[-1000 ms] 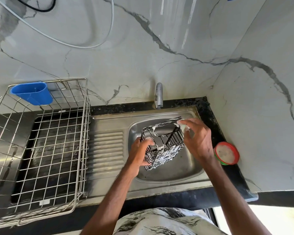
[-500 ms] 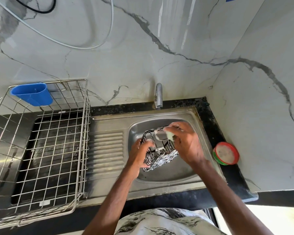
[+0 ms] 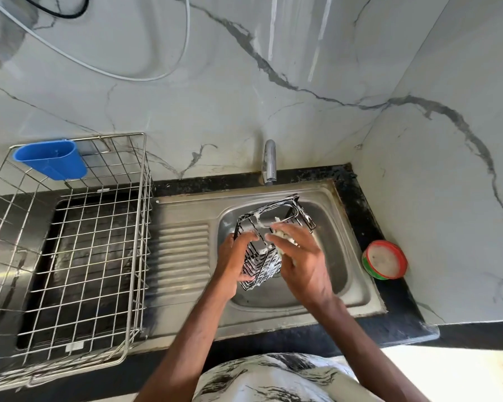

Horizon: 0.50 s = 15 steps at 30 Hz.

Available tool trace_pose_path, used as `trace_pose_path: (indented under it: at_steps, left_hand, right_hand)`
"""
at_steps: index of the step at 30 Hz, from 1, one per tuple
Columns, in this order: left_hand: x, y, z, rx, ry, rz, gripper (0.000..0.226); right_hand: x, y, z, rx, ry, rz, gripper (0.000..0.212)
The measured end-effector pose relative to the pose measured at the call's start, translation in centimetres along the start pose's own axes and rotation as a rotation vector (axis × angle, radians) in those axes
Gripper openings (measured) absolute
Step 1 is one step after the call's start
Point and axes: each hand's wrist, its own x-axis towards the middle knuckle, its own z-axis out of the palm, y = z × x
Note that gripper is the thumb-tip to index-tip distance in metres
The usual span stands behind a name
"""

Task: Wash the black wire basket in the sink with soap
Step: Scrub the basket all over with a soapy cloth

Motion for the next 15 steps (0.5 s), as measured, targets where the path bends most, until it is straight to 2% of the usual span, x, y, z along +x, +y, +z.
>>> trace_pose_path:
  at_steps: [3, 6, 7, 12, 15]
  left_hand:
    - [-0.3, 0.0, 0.2, 0.000, 0.007, -0.015, 0.059]
    - [-0.8, 0.3, 0.3, -0.011, -0.019, -0.044, 0.029]
    - [-0.8, 0.3, 0.3, -0.010, -0.026, -0.044, 0.026]
    - [-0.4, 0.1, 0.3, 0.042, -0.028, -0.041, 0.040]
    - [0.5, -0.2, 0.0, 0.040, -0.017, -0.045, 0.056]
  right_hand:
    - [0.3, -1.2, 0.8, 0.083, -0.008, -0.059, 0.055]
    - [0.5, -2.0, 1.3, 0.141, -0.049, -0.116, 0.052]
    - [0.6, -2.0, 1.3, 0.138, -0.056, -0.118, 0.053]
    - [1.4, 1.0, -0.2, 0.047, 0.021, -0.059, 0.042]
    - [1.7, 3.5, -1.1, -0.043, 0.046, 0.060, 0.050]
